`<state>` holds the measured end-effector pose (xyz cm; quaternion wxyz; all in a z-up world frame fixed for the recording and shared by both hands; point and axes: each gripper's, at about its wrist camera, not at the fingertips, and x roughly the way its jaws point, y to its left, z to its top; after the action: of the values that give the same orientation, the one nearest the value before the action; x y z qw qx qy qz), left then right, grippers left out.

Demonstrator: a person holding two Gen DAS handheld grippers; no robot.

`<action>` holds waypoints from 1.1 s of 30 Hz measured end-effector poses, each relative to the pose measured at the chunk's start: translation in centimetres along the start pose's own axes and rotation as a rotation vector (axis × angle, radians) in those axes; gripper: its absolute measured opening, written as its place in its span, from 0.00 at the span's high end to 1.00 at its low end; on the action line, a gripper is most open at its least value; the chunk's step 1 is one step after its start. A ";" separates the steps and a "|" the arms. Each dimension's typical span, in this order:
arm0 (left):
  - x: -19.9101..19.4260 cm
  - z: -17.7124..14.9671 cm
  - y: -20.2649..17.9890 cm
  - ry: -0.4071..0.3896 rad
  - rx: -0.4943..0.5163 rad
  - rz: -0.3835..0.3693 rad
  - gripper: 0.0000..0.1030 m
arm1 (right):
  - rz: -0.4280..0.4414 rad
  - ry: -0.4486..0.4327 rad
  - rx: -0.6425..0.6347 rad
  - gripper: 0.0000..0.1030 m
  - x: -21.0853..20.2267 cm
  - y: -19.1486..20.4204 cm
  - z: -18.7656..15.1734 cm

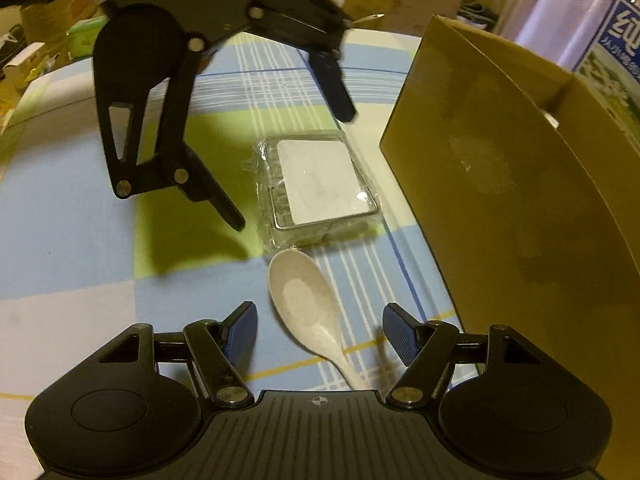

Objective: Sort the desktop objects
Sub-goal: 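Grasp the clear plastic box with the left tool while the right tool grasps the white spoon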

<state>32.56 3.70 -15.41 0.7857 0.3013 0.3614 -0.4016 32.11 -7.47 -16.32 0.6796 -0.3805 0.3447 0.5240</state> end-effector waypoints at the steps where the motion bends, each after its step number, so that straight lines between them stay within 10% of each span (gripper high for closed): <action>1: 0.3 0.2 0.2 0.005 0.019 -0.017 0.07 | 0.009 0.004 -0.005 0.34 0.1 -0.2 0.1; 17: 2.6 1.3 0.7 0.057 0.053 -0.145 0.27 | 0.158 0.068 0.128 0.53 2.0 -2.2 2.4; 25: 1.1 0.8 -2.5 0.073 -0.046 -0.118 0.35 | 0.083 0.051 0.316 0.91 0.6 -0.1 1.1; 33: -1.3 0.3 -7.9 0.082 -0.181 -0.055 0.35 | -0.094 0.037 0.700 0.92 -2.6 0.4 -4.5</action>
<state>25.36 0.07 -15.64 0.7829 0.2353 0.4363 -0.3760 30.88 -12.53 -16.20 0.7857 -0.1495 0.4979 0.3353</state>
